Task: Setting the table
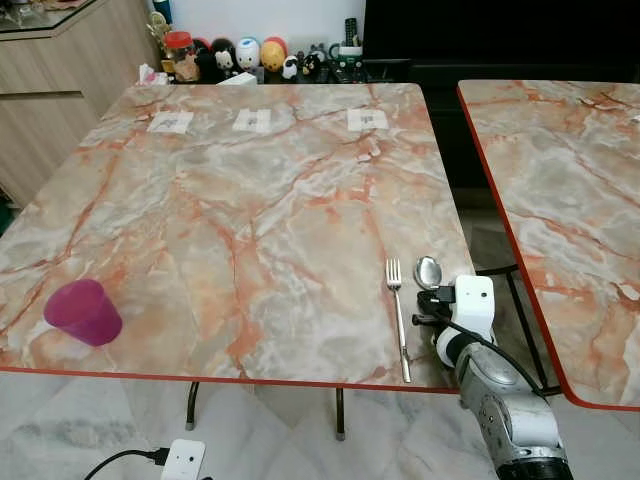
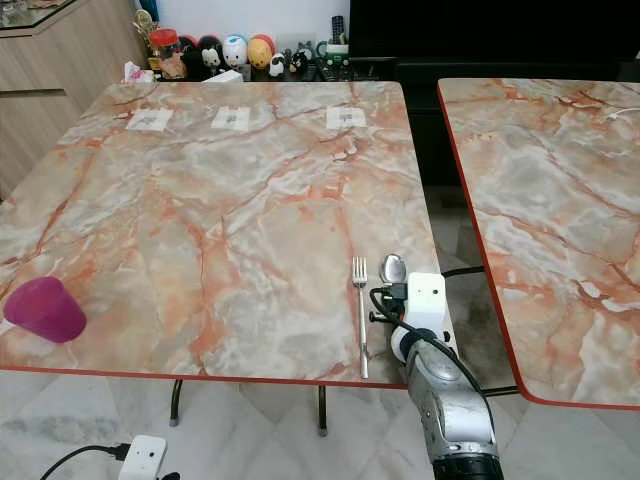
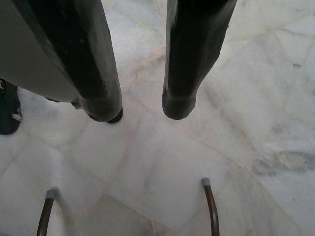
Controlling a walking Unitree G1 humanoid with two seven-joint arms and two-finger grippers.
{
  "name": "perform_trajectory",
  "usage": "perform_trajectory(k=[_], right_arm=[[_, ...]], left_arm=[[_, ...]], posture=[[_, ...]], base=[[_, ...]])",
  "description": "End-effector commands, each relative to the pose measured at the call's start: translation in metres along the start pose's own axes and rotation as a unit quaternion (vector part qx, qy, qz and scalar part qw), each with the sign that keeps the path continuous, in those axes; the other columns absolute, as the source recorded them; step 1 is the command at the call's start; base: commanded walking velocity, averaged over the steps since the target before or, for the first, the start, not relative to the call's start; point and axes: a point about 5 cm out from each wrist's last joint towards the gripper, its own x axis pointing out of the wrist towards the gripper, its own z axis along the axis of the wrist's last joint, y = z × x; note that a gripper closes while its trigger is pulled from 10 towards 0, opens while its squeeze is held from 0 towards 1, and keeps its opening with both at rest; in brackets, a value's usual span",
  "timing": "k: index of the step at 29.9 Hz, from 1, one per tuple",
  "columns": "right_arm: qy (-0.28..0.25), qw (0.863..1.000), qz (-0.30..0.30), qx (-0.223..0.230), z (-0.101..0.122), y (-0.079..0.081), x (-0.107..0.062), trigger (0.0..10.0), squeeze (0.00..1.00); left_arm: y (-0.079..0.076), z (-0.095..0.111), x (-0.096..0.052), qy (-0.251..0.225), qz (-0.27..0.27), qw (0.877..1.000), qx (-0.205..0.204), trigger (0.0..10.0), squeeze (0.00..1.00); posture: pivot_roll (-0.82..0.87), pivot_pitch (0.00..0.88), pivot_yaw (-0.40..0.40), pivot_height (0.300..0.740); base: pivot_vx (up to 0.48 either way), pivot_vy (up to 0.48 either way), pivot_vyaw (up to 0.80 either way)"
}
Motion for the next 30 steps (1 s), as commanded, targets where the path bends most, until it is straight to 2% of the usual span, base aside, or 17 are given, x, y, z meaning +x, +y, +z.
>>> perform_trajectory(k=[1, 6, 10, 11, 12, 13, 19, 30], right_arm=[[0.027, 1.000, -0.002, 0.005, -0.014, -0.001, -0.001, 0.0, 0.00], [0.014, 1.000, -0.002, 0.012, -0.011, -0.001, -0.001, 0.0, 0.00], [-0.017, 1.000, -0.009, 0.018, -0.004, -0.002, -0.003, 0.0, 0.00], [-0.059, 0.998, -0.015, 0.016, 0.006, -0.003, -0.005, 8.0, 0.00], [-0.059, 0.998, -0.015, 0.016, 0.006, -0.003, -0.005, 8.0, 0.00], [-0.094, 0.995, -0.023, 0.017, 0.015, -0.003, -0.008, 10.0, 0.00], [-0.174, 0.983, -0.051, 0.036, 0.037, -0.011, -0.017, 10.0, 0.00], [-0.217, 0.973, -0.068, 0.040, 0.046, -0.019, -0.024, 10.0, 0.00]], left_arm=[[0.001, -0.011, -0.003, 0.019, 0.000, 1.000, 0.004, 10.0, 0.00], [0.001, -0.012, -0.003, 0.020, 0.000, 1.000, 0.004, 10.0, 0.00], [0.000, -0.013, -0.004, 0.021, 0.001, 1.000, 0.005, 10.0, 0.00], [0.000, -0.013, -0.003, 0.021, 0.001, 1.000, 0.005, 10.0, 0.00], [0.000, -0.013, -0.003, 0.021, 0.001, 1.000, 0.005, 10.0, 0.00], [0.000, -0.012, -0.003, 0.021, 0.001, 1.000, 0.006, 10.0, 0.00], [0.000, -0.011, -0.003, 0.021, 0.001, 1.000, 0.016, 10.0, 0.00], [0.000, -0.013, -0.003, 0.023, 0.005, 0.999, 0.022, 10.0, 0.00]], posture=[[-0.07, 0.104, 0.030, 0.740], [-0.07, 0.104, 0.030, 0.740], [-0.08, 0.102, 0.030, 0.740], [-0.08, 0.101, 0.029, 0.740], [-0.08, 0.101, 0.029, 0.740], [-0.08, 0.101, 0.029, 0.740], [-0.08, 0.100, 0.028, 0.740], [-0.09, 0.099, 0.025, 0.740]], base=[[0.000, 0.000, 0.00], [0.000, 0.000, 0.00], [0.000, 0.000, 0.00], [0.000, 0.000, 0.00], [0.000, 0.000, 0.00], [0.000, 0.000, 0.00], [0.000, 0.000, 0.00], [0.000, -0.383, 0.00]])
